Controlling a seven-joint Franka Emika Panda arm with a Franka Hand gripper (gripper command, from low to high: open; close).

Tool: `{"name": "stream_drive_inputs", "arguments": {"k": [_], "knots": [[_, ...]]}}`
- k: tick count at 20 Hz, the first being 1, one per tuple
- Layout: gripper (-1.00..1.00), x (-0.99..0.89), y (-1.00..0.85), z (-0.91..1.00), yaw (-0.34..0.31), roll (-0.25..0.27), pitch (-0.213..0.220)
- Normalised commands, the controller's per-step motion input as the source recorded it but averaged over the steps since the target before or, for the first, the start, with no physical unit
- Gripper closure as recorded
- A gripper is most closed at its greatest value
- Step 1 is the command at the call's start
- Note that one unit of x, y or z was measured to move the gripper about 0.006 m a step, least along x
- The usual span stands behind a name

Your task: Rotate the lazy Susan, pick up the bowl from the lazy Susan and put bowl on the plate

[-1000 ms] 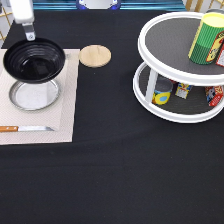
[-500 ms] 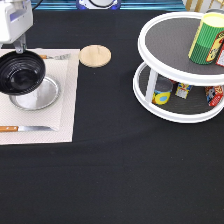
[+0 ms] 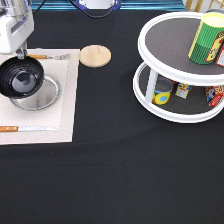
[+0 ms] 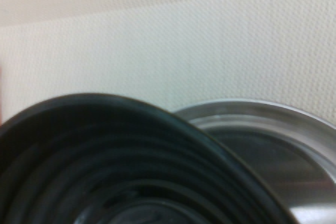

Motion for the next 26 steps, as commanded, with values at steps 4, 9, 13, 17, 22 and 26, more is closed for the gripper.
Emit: {"name": "stream_drive_inputs", "arguments": {"k": [4, 9, 13, 17, 22, 26], "knots": [[1.0, -0.01, 0.07, -0.41, 0.0, 0.0, 0.064], [1.0, 0.08, -0.11, -0.29, -0.024, 0.0, 0.088], [-1.0, 0.03, -0.08, 0.05, -0.027, 0.0, 0.104], [-1.0, 0.16, 0.0, 0.5, -0.001, -0.023, 0.144], [-1.0, 0.13, 0.07, 0.93, 0.0, -0.076, 0.144], [-1.0, 0.13, 0.19, 1.0, 0.002, -0.105, 0.105]]}}
